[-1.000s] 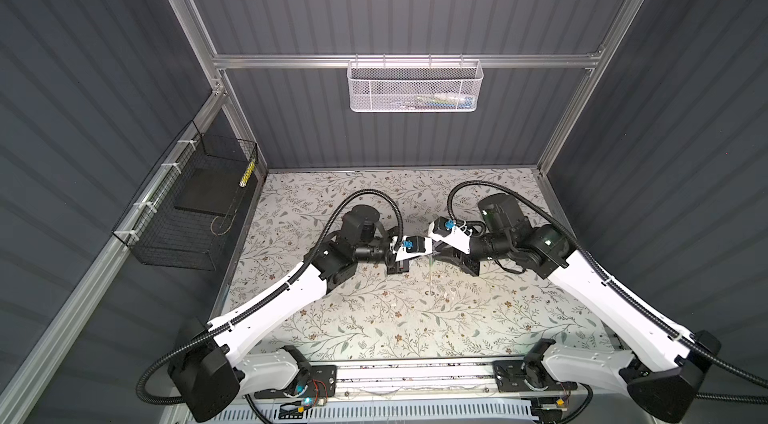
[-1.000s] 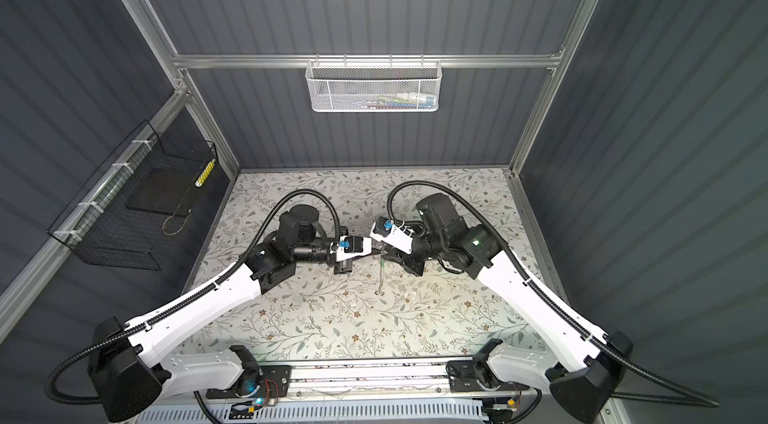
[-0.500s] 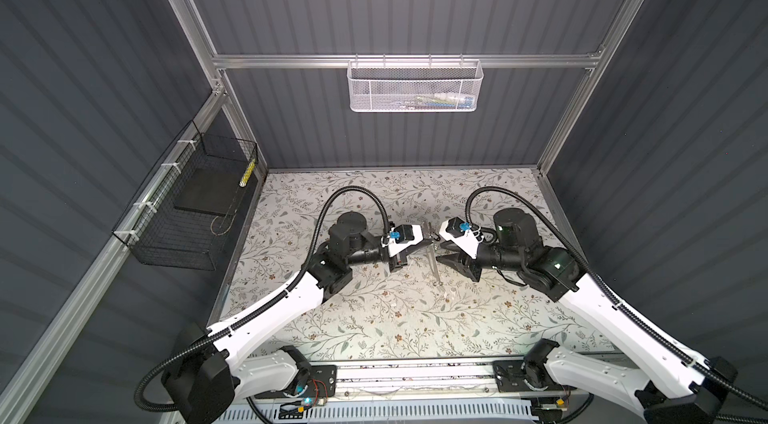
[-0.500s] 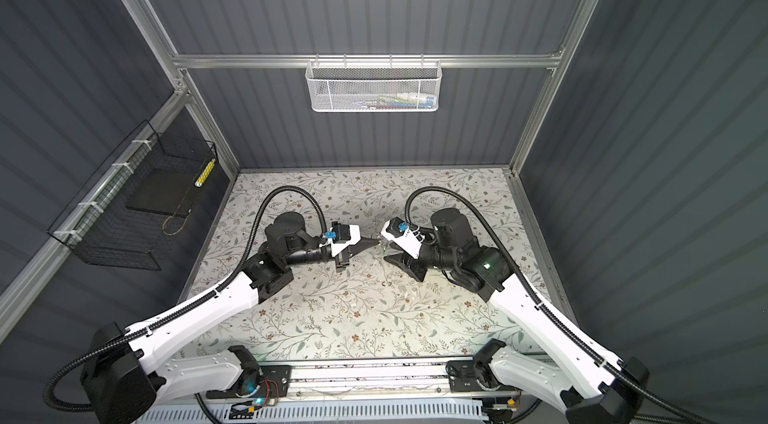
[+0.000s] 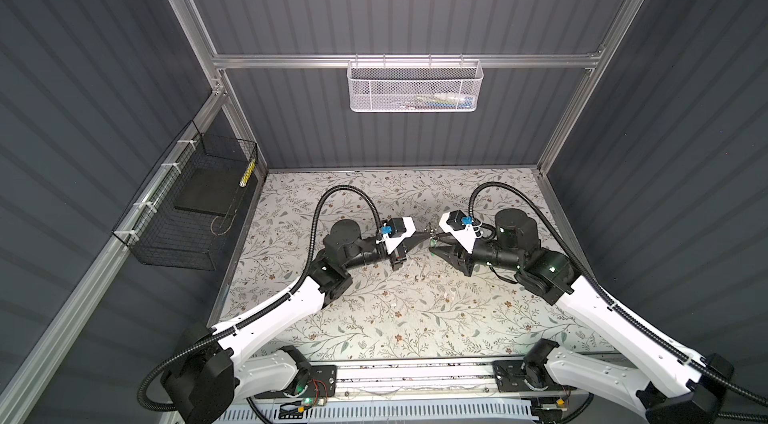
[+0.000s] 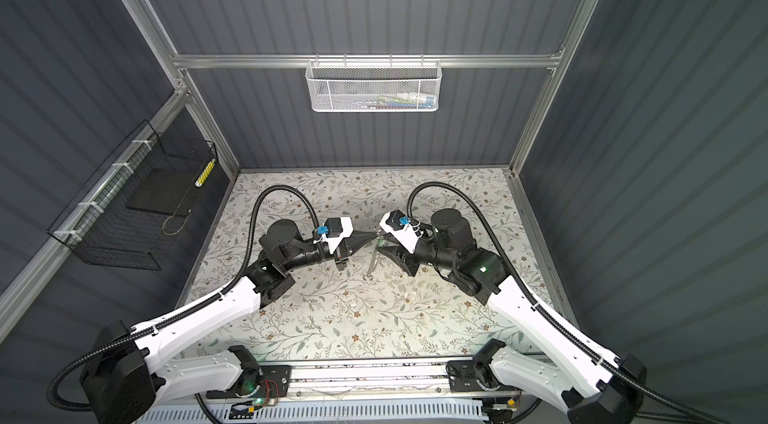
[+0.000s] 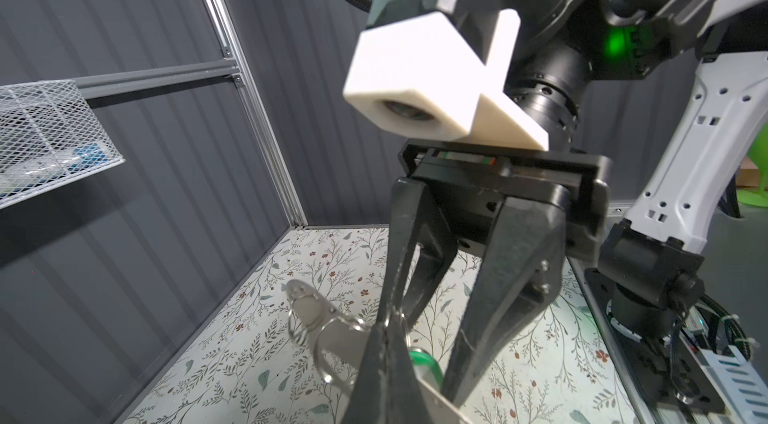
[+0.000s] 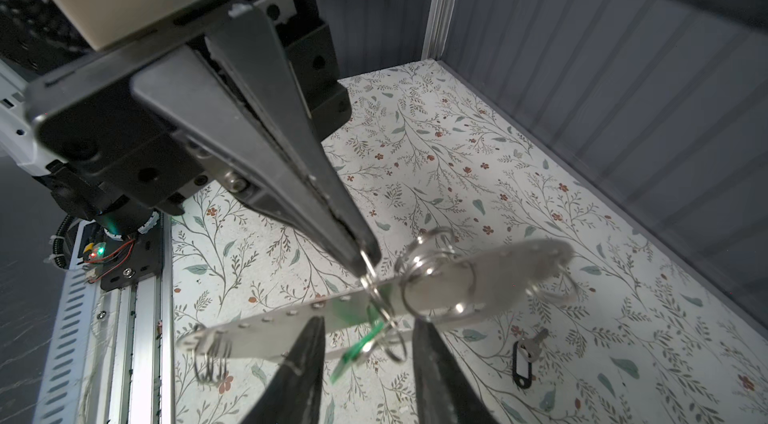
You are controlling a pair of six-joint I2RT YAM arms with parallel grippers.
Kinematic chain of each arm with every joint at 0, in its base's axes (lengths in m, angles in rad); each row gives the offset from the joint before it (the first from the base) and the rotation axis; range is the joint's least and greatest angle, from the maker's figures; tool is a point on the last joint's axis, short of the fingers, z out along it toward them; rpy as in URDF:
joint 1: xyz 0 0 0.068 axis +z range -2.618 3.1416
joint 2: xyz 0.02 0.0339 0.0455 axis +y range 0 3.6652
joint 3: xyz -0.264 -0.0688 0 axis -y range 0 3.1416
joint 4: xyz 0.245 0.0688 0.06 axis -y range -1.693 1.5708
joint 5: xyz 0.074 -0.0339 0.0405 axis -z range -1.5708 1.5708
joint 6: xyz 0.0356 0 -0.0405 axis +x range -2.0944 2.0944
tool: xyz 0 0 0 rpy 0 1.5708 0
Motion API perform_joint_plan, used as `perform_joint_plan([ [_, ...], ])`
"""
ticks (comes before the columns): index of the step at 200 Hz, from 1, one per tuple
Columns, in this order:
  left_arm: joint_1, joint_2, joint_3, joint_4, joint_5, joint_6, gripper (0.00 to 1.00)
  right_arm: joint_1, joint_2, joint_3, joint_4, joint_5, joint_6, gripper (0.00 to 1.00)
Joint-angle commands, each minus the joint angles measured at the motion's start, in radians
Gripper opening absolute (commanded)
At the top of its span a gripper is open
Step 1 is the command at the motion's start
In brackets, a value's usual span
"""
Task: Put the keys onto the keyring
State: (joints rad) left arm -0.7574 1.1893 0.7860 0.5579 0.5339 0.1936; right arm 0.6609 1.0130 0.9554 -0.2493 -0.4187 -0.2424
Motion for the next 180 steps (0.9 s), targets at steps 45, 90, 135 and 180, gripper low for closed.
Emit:
perform_joint_plan([
  [45,0.004,0.003,-0.032,0.151,-0.068,-0.100,0.00,0.014,0.041,0.009,0.060,0.122,0.049,0.28],
  [90,0.005,0.009,-0.042,0.180,-0.096,-0.141,0.00,0.025,0.044,0.017,0.072,0.135,0.027,0.13],
  [135,0.004,0.031,-0.055,0.251,-0.145,-0.205,0.00,0.035,0.062,0.012,0.043,0.127,0.000,0.00],
  [180,0.005,0.047,-0.088,0.365,-0.178,-0.255,0.00,0.048,0.087,0.032,0.035,0.093,-0.029,0.00],
])
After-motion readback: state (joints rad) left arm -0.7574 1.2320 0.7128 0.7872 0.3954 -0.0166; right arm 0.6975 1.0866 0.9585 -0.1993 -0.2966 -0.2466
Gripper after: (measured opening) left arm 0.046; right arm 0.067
